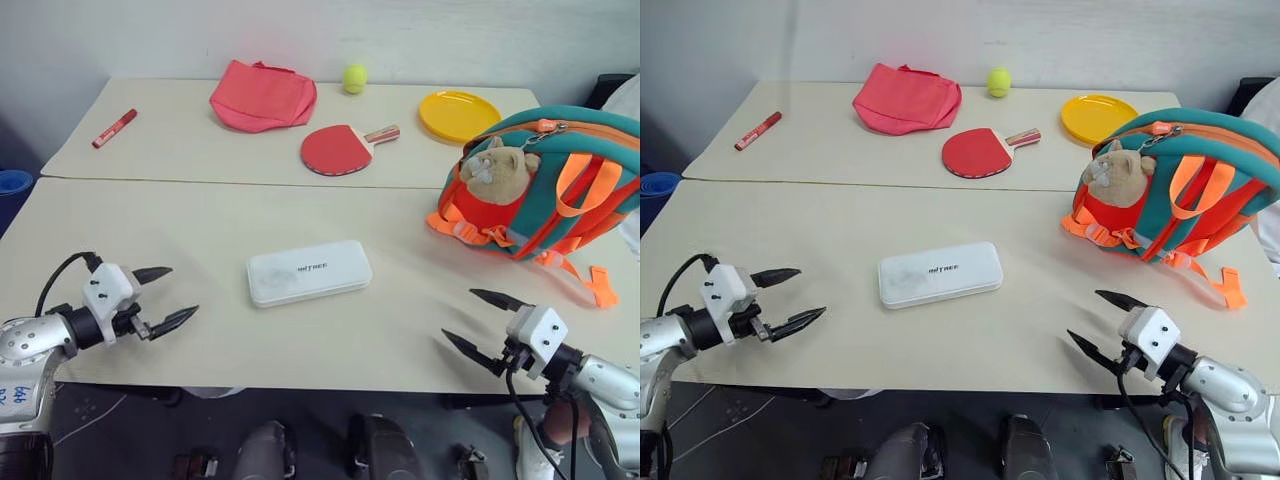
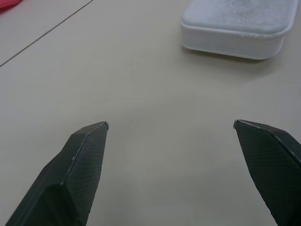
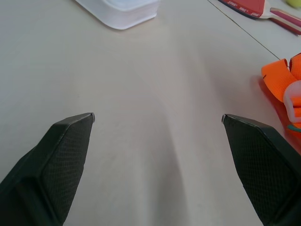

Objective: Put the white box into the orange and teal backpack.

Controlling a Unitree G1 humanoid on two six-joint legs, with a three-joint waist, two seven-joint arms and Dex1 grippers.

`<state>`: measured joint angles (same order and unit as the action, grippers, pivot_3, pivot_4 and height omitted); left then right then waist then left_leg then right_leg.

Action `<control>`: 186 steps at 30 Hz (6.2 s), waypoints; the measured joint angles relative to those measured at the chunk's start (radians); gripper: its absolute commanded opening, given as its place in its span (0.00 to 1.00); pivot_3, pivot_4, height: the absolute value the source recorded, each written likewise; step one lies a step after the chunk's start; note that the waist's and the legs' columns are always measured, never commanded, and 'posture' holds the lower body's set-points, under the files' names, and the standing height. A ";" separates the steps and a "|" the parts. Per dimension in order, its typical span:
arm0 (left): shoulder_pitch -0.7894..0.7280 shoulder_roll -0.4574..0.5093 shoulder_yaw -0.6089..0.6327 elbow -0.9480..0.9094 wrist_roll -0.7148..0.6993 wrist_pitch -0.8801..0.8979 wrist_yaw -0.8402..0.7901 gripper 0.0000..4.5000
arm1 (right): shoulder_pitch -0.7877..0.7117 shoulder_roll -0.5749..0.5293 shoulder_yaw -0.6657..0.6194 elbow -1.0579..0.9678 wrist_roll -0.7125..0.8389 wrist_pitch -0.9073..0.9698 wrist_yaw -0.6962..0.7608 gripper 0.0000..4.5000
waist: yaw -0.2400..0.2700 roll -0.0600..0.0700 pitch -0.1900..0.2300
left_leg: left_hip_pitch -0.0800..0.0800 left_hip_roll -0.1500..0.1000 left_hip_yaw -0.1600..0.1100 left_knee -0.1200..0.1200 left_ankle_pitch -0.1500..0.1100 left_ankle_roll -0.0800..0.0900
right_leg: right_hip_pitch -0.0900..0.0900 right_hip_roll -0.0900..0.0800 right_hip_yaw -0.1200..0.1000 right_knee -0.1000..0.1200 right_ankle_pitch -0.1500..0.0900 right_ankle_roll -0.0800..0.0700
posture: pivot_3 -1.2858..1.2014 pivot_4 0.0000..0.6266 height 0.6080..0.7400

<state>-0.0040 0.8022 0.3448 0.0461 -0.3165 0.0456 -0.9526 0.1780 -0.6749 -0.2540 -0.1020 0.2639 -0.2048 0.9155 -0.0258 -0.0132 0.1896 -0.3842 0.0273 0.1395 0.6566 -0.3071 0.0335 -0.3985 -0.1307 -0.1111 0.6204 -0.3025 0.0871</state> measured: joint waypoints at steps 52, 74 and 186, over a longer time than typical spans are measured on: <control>-0.167 -0.202 -0.259 -0.275 -0.033 0.492 0.249 0.00 | -0.431 0.111 0.357 0.084 -0.191 0.242 -0.079 0.00 | 0.002 0.000 0.000 | -0.003 0.001 0.003 0.007 0.001 0.001 | -0.004 0.002 0.002 0.007 0.000 0.000 | 0.52 0.24 1.00; -0.117 -0.058 -0.164 -0.313 -0.394 1.003 0.115 0.64 | -0.016 -0.074 0.155 -0.208 -0.083 0.371 -0.056 0.00 | 0.018 -0.001 0.000 | -0.002 0.001 0.003 0.008 0.000 0.001 | -0.004 0.002 0.003 0.006 0.000 0.000 | 0.52 0.24 1.00; -0.594 -0.057 0.023 0.275 -0.464 0.712 -0.244 0.29 | -0.373 0.029 0.177 -0.503 0.812 1.012 -0.113 0.01 | 0.013 -0.006 0.000 | -0.011 0.001 0.004 0.008 0.002 0.004 | -0.011 0.003 0.004 0.007 0.001 0.000 | 0.52 0.24 1.00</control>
<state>-0.5979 0.7452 0.3682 0.3212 -0.7808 0.7572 -1.1966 -0.1955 -0.6456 -0.0770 -0.6052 1.0755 0.8070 0.8024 -0.0132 -0.0194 0.1893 -0.3952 0.0288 0.1433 0.6645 -0.3050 0.0377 -0.4098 -0.1281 -0.1073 0.6276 -0.3014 0.0869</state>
